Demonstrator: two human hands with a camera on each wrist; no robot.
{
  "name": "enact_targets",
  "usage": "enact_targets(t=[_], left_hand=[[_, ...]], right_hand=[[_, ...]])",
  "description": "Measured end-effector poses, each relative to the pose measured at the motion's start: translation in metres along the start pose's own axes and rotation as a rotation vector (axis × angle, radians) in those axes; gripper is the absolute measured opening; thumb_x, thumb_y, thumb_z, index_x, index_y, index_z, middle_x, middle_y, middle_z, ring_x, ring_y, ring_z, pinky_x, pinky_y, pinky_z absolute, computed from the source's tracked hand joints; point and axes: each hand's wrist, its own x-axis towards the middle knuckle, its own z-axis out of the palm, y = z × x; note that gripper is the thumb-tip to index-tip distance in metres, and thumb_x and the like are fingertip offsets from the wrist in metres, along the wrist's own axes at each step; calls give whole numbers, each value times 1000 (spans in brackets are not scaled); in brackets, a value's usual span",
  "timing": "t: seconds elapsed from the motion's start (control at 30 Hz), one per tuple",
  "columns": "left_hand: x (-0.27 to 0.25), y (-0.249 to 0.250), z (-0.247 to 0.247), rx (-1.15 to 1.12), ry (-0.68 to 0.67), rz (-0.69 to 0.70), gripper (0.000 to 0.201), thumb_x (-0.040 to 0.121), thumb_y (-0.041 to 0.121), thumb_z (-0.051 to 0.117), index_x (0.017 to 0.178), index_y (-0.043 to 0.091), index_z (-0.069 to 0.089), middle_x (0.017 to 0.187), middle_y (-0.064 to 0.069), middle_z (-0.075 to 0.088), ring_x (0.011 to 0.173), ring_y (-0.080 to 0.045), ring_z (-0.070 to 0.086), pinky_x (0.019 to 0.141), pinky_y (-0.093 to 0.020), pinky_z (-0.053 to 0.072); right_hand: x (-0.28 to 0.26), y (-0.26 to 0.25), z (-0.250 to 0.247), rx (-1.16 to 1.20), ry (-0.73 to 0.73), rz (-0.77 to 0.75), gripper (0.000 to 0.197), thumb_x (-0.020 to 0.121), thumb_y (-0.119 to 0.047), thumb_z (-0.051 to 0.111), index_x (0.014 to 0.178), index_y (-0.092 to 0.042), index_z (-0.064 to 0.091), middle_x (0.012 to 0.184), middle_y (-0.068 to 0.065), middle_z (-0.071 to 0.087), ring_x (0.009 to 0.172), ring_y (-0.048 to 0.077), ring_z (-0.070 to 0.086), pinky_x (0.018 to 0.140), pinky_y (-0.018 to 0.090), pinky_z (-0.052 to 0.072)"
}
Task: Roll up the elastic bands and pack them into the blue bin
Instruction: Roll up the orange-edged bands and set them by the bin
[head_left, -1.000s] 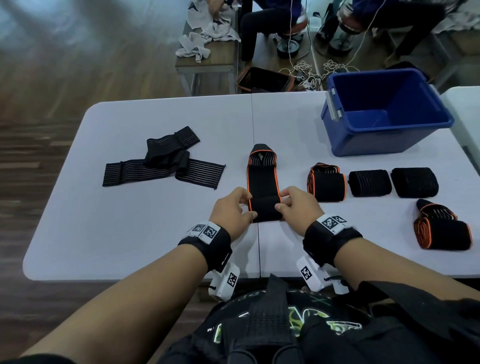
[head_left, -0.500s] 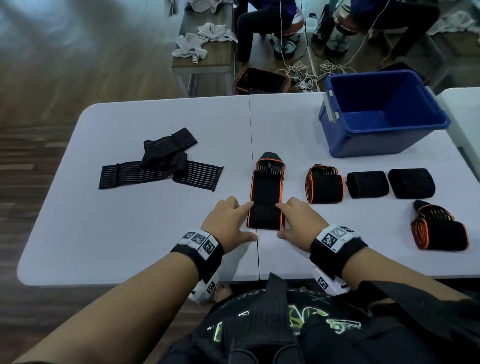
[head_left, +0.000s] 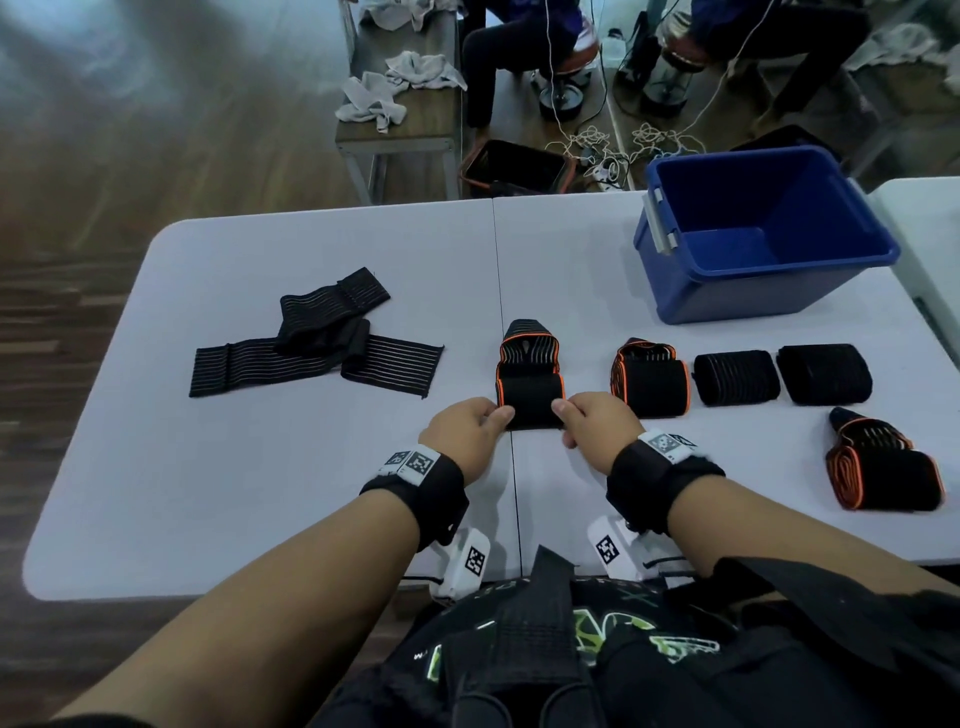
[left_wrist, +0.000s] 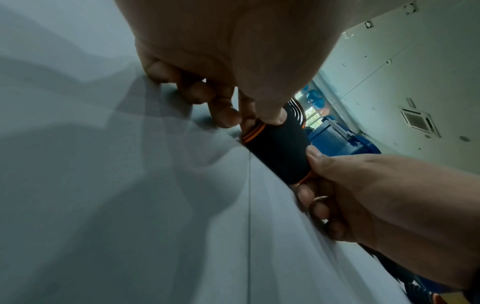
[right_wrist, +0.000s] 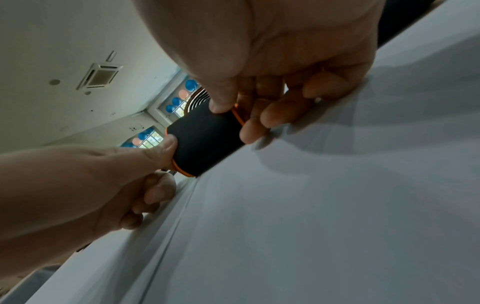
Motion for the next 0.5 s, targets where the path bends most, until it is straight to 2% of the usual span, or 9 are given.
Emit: enact_targets(t=[0.13, 0.27, 0.33, 0.43, 0.5], left_hand=[[3, 4, 2, 91, 20, -17, 47, 103, 55, 34, 85, 20, 59, 78, 3, 63, 82, -24, 62, 84, -42, 50], [2, 8, 6, 209, 58, -5, 45, 105, 52, 23, 81, 22, 47, 78, 2, 60, 83, -29, 61, 86, -45, 47], [2, 11, 6, 235, 54, 2, 44, 106, 50, 20, 84, 23, 46, 81, 0, 60, 85, -30, 61, 88, -46, 47], [3, 14, 1, 221, 16, 2, 45, 106, 50, 23, 87, 20, 50, 84, -2, 61, 87, -30, 61, 86, -44, 49], [5, 15, -7, 153, 7, -1, 46, 105, 51, 33, 86, 16, 55, 83, -3, 63, 86, -28, 61, 81, -41, 51]], right_hand=[[3, -3, 5, -75, -1, 19, 50, 105, -41, 35, 76, -8, 61, 76, 10, 69, 74, 28, 62, 77, 38, 49], [4, -4, 7, -136, -12, 24, 53, 106, -42, 31, 82, -6, 63, 79, 11, 68, 76, 28, 62, 78, 39, 49], [4, -4, 7, -151, -12, 26, 55, 106, -42, 29, 83, -6, 63, 81, 12, 68, 77, 28, 62, 80, 40, 49], [5, -5, 7, -179, -29, 41, 55, 106, -42, 29, 83, -5, 63, 83, 13, 68, 79, 30, 61, 79, 38, 47], [6, -6, 7, -225, -49, 47, 54, 106, -42, 29, 83, -6, 62, 84, 14, 68, 79, 30, 60, 76, 37, 45]])
